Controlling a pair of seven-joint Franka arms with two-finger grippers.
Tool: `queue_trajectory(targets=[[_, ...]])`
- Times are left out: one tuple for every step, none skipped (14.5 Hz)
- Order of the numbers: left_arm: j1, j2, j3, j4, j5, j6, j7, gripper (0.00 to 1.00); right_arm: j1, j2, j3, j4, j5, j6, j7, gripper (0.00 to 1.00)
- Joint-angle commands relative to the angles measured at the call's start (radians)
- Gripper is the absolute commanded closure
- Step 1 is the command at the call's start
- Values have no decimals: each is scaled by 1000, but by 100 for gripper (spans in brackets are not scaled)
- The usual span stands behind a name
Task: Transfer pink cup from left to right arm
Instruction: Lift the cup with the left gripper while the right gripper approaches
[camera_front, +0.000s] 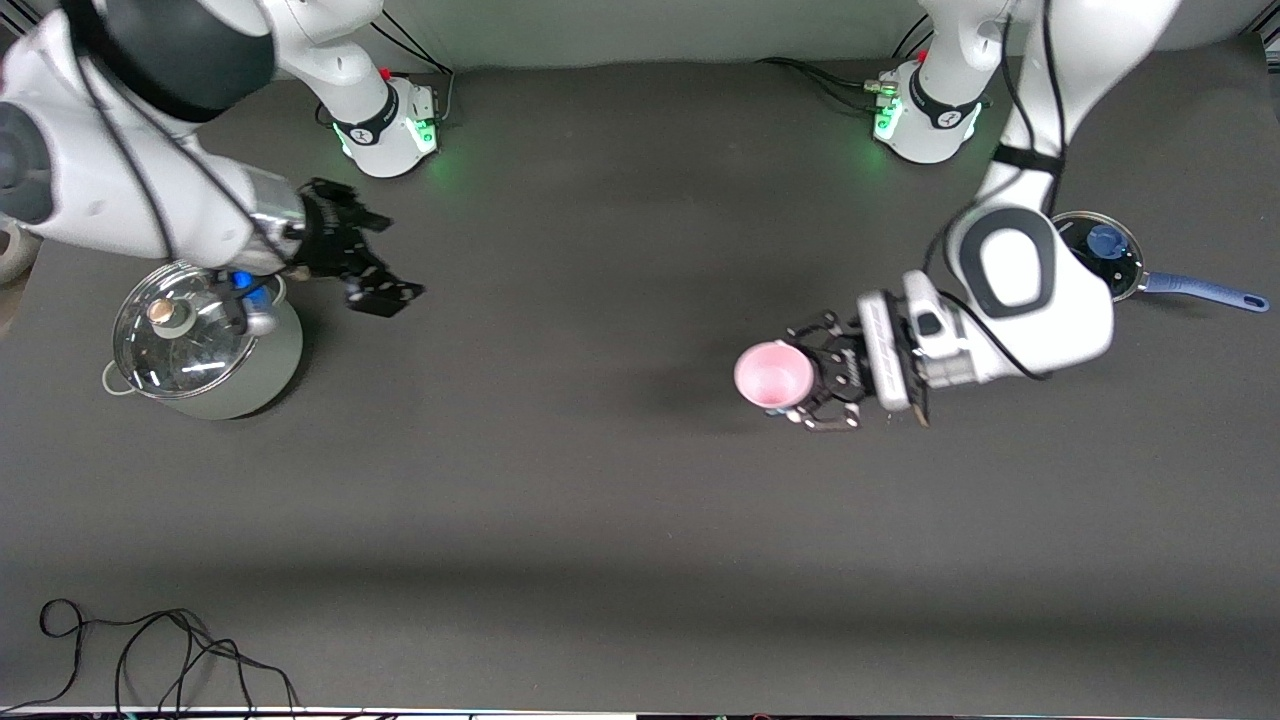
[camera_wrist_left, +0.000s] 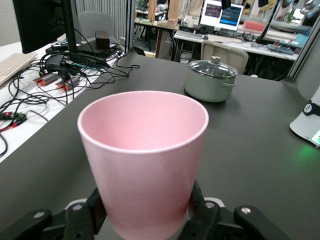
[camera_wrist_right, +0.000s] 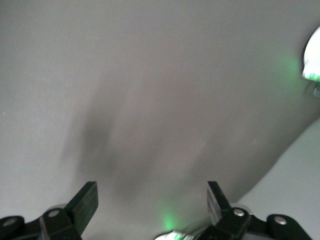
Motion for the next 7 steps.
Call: queue_trajectory(targets=[[-113,-60,12,-51,-19,115,-76,69,37,74,-11,140,73,11,160,3],[-145,-61,12,-49,-19,138,-107,69,52,83,-11,160,92,30,215,3],[-173,-64,12,-49,-34,169,-110,69,78,91,-11,174,103,44,266,3],[-204,-64,12,-49,-62,204,-110,68,98,102,-11,189,103,63,312,3],[-225,-64,12,-47,-88,233,-110,67,124,108,-11,196,104,99,359,3],[-236,-64,12,-46,-105,244,-112,67,146,110,-11,196,109,154,401,3],[-239,-64,12,-44,-117,244,-112,67,167,110,-11,193,113,195,427,3]])
